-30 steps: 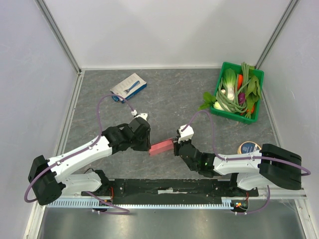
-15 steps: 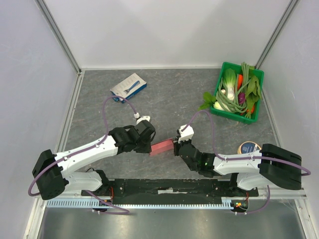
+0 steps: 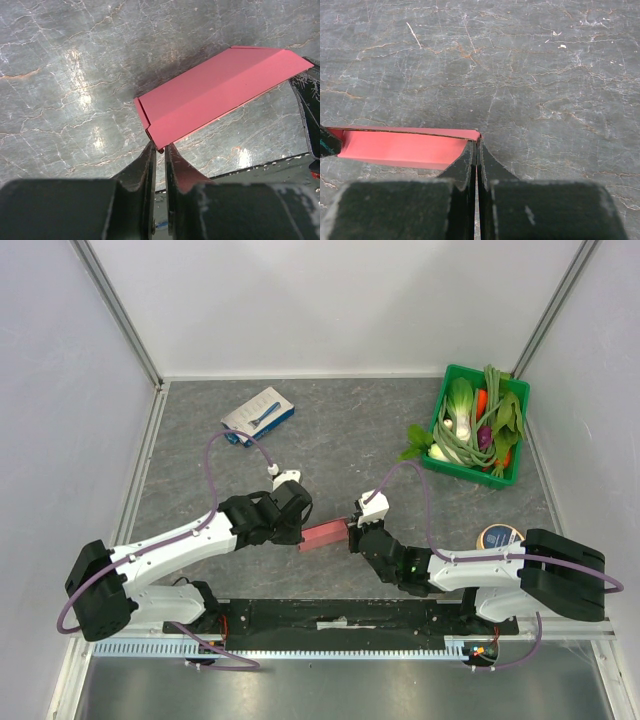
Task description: Fold the paper box
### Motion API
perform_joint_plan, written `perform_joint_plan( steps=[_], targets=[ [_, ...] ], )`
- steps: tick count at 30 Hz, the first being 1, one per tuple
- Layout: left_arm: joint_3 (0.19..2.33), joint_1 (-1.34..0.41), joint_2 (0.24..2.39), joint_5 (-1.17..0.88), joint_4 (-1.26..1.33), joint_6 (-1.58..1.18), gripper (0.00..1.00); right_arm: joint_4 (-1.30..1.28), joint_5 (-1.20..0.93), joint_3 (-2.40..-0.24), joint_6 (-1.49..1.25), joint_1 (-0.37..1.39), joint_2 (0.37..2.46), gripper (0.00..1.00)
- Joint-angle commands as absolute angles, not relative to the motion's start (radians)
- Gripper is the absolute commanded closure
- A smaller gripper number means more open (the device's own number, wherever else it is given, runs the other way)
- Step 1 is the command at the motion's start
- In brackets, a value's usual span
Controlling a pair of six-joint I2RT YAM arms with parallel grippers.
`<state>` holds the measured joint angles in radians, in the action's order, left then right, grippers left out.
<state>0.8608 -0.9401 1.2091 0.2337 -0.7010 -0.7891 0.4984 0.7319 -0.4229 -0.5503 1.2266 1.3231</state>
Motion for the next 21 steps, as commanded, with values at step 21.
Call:
perform_joint_plan(
  steps=[21],
  targets=[
    [0.664, -0.937, 1.039, 0.285, -0.502, -0.854, 0.98, 0.396, 0.672, -0.406, -0.594, 1.243, 1.339, 1.0]
  ],
)
